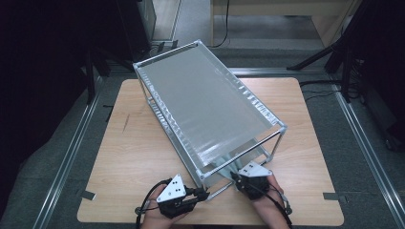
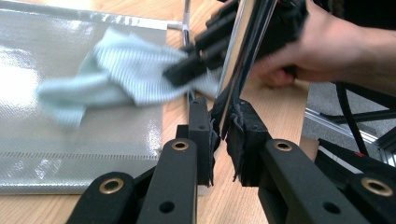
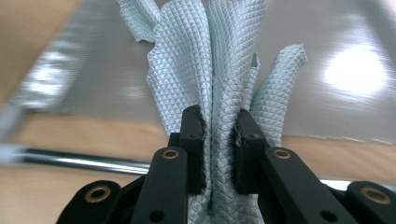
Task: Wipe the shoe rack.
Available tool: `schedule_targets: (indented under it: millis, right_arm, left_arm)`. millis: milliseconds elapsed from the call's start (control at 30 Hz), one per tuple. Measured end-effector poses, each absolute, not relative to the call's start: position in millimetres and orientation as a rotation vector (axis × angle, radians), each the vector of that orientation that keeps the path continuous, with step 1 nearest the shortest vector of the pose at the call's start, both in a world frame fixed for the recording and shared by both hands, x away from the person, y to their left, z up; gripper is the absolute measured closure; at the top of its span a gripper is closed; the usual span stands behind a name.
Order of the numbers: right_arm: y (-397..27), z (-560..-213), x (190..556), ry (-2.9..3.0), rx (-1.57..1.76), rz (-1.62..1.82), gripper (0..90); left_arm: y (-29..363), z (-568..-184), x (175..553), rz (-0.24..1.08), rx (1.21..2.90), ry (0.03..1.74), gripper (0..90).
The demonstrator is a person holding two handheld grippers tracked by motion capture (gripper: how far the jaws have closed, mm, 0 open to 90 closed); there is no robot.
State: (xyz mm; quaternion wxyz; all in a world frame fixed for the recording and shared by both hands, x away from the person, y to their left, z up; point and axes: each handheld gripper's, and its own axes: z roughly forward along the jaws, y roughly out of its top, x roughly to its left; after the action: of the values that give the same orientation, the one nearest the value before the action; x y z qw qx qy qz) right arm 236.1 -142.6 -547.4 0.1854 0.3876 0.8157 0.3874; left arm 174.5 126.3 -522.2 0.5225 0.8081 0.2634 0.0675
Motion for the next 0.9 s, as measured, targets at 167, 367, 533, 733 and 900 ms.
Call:
schedule_targets:
  millis: [167, 367, 533, 733, 900]
  right_arm:
    - [-172, -544, 250, 2.191, 1.164, 1.012, 78.1]
    - [-199, -542, 261, 2.092, 1.260, 0.977, 78.1]
    - [-195, -542, 259, 2.101, 1.280, 0.993, 78.8]
    - [-171, -543, 248, 2.185, 1.210, 1.034, 78.9]
    - [-147, -545, 234, 2.258, 1.148, 1.084, 79.0]
  left_arm:
    - [126, -522, 175, 0.161, 1.935, 0.630, 80.3]
    - [126, -522, 175, 0.161, 1.935, 0.630, 80.2]
    - [126, -522, 175, 0.161, 1.935, 0.630, 80.2]
    - [126, -522, 175, 0.160, 1.935, 0.630, 80.2]
    - [126, -522, 175, 0.159, 1.934, 0.630, 80.2]
